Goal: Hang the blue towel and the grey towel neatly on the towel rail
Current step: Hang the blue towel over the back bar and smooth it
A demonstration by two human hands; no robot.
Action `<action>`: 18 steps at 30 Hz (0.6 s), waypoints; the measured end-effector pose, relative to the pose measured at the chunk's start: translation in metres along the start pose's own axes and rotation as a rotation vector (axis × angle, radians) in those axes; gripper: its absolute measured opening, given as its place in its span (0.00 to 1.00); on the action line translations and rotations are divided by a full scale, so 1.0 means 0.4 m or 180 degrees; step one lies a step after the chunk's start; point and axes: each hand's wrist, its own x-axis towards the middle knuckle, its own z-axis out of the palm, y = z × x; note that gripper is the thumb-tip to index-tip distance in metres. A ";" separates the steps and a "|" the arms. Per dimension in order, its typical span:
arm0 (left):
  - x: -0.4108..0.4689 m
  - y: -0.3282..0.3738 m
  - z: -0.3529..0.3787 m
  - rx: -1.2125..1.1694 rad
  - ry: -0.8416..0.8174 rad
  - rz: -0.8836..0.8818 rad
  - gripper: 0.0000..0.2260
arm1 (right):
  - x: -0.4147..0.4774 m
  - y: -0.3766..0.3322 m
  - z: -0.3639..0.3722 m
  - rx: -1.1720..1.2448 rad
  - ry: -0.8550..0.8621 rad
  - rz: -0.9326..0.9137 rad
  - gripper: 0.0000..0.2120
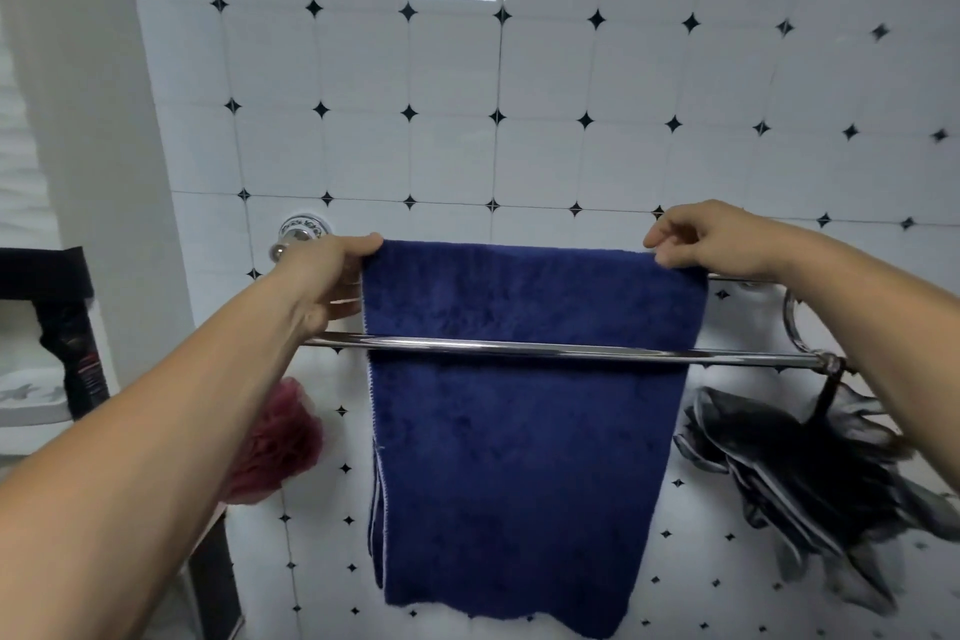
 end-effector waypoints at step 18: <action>0.004 0.016 0.008 0.0500 0.0514 0.0436 0.31 | -0.021 0.024 -0.007 -0.0264 0.0279 0.0211 0.06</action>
